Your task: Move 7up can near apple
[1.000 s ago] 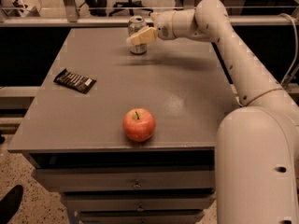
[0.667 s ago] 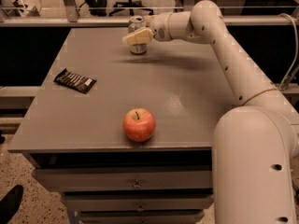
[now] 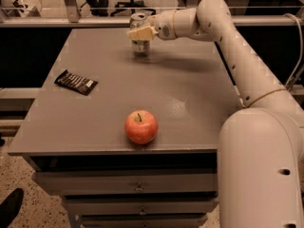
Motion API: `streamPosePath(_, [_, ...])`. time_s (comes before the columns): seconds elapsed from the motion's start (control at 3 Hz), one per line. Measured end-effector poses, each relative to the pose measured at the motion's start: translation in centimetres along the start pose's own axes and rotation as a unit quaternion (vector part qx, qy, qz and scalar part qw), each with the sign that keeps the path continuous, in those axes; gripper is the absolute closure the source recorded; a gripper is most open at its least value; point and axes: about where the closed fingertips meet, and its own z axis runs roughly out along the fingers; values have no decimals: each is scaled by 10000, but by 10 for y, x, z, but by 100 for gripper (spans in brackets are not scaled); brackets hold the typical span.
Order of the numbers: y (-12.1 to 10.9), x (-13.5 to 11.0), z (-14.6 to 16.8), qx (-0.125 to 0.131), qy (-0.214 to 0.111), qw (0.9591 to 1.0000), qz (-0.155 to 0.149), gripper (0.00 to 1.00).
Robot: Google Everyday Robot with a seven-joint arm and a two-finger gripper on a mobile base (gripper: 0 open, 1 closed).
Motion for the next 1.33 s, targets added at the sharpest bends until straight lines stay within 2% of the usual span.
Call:
streamPosePath(0.33, [18, -25, -32, -318, -125, 9993, -181, 88])
streamPosePath(0.67, [52, -31, -77, -874, -185, 9953, -378, 100])
streamPosePath(1.0, [91, -22, -130, -1338, -239, 9897, -452, 100])
streamPosePath(1.33, [133, -3, -175, -1746, -218, 9837, -369, 100])
